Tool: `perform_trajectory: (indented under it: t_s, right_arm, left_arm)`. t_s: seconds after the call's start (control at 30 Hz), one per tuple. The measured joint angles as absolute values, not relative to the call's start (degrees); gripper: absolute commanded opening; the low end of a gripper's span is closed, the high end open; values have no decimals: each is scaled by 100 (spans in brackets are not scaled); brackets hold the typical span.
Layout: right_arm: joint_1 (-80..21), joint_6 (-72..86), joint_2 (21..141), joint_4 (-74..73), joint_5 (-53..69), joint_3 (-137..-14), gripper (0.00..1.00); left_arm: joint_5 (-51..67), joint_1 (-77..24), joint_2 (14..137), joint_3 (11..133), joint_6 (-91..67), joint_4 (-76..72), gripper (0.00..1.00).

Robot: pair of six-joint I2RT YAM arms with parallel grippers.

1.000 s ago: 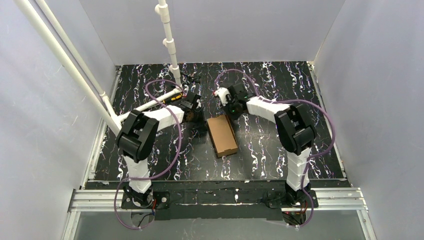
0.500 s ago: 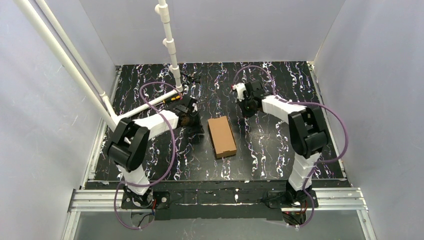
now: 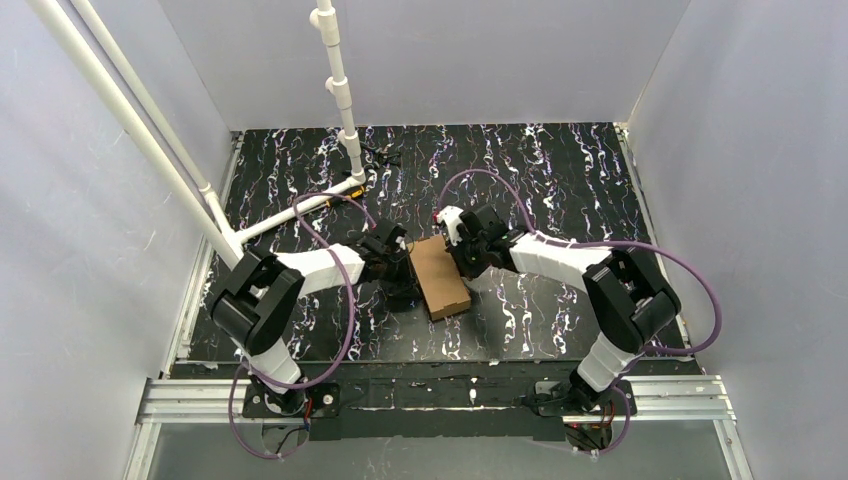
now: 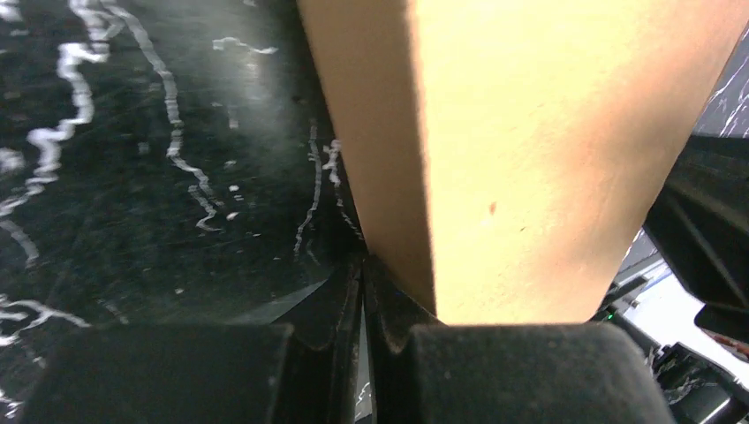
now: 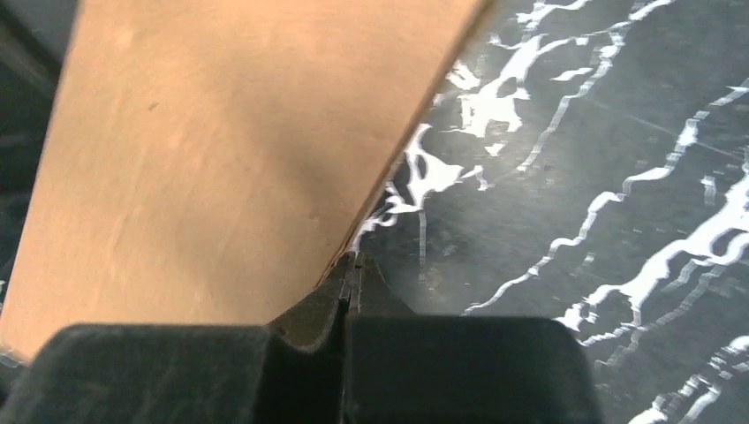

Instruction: Fold the paper box

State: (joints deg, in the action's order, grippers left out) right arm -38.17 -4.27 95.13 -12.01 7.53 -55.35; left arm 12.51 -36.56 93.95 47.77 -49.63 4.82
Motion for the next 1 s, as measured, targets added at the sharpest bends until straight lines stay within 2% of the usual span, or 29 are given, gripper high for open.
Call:
perform_trajectory:
  t_s: [0.1, 0.3, 0.57, 0.83, 1.0]
  right_arm:
    - [-3970, -386, 9529, -1107, 451, -5540, 1]
    - [-3509, -316, 9518, -980, 145, -5537, 1]
    - [-3540, -301, 9553, -902, 423, -5537, 1]
    - [-3649, -325, 9555, -882, 829, -5537, 1]
    - [-3581, -513, 9570, -932, 548, -5596, 3]
  left_arm:
    - [1313, -3793, 9686, 5026, -5022, 534, 4]
    - [1024, -3885, 9603, 5039, -4982, 499, 6]
    - [875, -3815, 9428, 4965, -4851, 499, 9]
    - [832, -3815, 9190, 4731, -4753, 464, 18]
    - [1007, -3809, 9192, 4709, -4759, 145, 22]
